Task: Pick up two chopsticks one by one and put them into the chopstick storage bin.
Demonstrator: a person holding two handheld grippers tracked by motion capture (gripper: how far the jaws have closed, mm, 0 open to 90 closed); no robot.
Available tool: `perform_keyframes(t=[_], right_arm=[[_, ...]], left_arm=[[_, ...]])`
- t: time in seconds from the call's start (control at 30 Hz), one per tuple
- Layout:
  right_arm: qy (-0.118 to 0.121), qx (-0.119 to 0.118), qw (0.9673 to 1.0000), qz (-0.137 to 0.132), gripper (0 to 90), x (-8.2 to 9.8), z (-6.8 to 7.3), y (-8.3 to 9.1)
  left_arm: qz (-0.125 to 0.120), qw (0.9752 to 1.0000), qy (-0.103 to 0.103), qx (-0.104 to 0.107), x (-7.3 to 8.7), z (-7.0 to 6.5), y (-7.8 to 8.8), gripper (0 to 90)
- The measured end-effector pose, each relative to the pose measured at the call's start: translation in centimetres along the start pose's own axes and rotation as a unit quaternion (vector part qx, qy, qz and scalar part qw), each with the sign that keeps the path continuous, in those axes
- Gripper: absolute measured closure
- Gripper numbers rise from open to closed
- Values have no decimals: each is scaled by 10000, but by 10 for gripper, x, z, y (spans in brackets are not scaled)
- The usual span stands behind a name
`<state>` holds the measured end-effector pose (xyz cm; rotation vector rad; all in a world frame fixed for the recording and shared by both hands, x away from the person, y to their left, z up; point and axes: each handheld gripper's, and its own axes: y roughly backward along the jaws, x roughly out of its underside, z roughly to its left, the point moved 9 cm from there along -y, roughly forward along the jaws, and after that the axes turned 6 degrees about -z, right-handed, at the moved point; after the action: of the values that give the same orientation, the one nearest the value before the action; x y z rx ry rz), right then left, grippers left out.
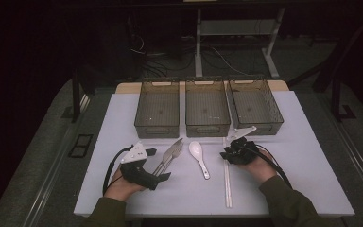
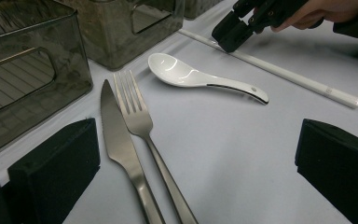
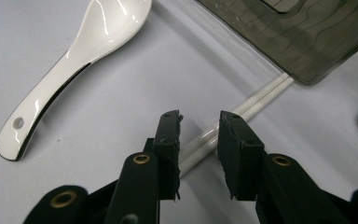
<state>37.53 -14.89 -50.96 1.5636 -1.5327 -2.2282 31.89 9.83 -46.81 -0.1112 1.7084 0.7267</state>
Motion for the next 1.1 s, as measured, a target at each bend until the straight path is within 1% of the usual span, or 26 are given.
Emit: perform_keyframes(t=[0.07, 0.13, 0.2, 0.27, 0.33, 0.37, 0.5, 0.53, 0.57, 0.63, 0.7, 0.73, 0.77, 0.8, 0.9, 1.1], right_arm=[[-6, 4, 10000, -87, 657, -2, -1, 2], [-95, -79, 9996, -265, 639, -7, 1, 10], [-158, -140, 9993, -311, 589, -9, 5, 17], [-204, -219, 9992, -262, 549, -4, 12, 23], [-195, -227, 9994, -179, 518, 4, 19, 27], [-229, -249, 9993, -161, 501, 7, 24, 29], [-254, -220, 9994, -42, 452, 24, 38, 34], [-255, -191, 9995, -19, 446, 27, 41, 35], [-296, -211, 9993, -13, 438, 29, 44, 36], [-301, -200, 9993, 28, 412, 35, 50, 37], [-291, -242, 9993, 75, 405, 39, 56, 37], [-291, -242, 9993, 75, 405, 39, 56, 37], [-251, -215, 9994, 126, 398, 43, 61, 36], [-198, -155, 9996, 137, 400, 44, 63, 36], [-2, -36, 9998, 179, 437, 44, 64, 36], [39, -86, 9997, 221, 506, 45, 67, 37]], left_arm=[[-28, 10000, 21, -18, -1, 0, 1, 0], [-37, 10000, 9, -16, -1, 1, 1, 0], [-18, 10000, 9, -18, 0, 2, 1, 0], [-31, 10000, 9, -8, 0, 1, 1, 0], [-46, 10000, 40, -16, -1, 0, 1, 0], [-46, 10000, 37, -14, -1, 0, 1, 0], [7, 10000, -6, -8, 0, 0, 1, 0], [15, 10000, -13, -8, 0, 0, 1, 0], [15, 10000, -13, -8, 0, 0, 1, 0], [4, 10000, 5, -8, 0, 0, 1, 0], [12, 10000, 2, -8, 0, 0, 1, 0], [13, 10000, 7, -9, 0, 0, 1, 0], [17, 10000, 9, -8, 0, 0, 1, 0], [12, 10000, 8, -6, 0, 0, 1, 0], [19, 10000, 4, -1, 1, 0, 1, 0], [32, 10000, -1, 5, 1, 0, 0, 0]])
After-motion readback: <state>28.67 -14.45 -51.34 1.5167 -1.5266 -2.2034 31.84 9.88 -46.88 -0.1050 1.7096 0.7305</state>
